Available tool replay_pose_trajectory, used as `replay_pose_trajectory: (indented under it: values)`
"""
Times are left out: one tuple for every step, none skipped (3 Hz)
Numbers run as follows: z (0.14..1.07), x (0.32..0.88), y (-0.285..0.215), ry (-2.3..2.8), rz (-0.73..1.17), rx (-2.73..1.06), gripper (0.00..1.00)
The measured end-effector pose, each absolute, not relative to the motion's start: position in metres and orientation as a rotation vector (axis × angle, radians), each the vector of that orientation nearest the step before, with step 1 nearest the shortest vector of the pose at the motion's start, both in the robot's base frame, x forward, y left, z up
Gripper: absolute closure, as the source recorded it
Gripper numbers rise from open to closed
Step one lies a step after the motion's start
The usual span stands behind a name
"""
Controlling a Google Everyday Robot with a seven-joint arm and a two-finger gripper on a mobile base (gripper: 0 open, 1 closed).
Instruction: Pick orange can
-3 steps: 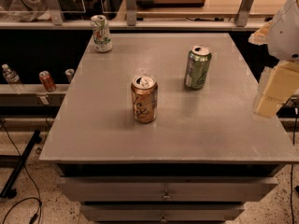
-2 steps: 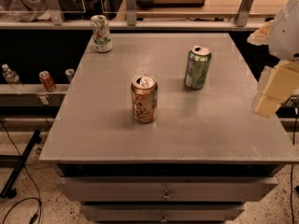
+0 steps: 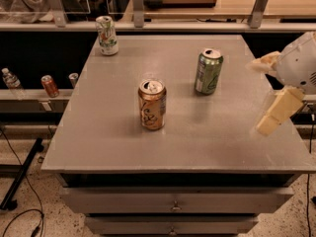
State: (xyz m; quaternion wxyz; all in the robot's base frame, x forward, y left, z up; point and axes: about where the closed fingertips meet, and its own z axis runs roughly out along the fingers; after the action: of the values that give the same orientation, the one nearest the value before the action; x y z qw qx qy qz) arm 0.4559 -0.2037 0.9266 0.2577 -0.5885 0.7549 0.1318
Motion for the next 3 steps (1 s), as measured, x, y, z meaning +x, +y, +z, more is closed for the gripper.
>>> replay_pose_trajectory:
  values:
    - [0.913,0.457,-0.181,1.933,0.573,-1.466,0.0]
    - [0.928,0.455,-0.167,1.879,0.653,-1.414,0.0]
    - [0.928,0.456,-0.166,1.879,0.652,-1.415,0.0]
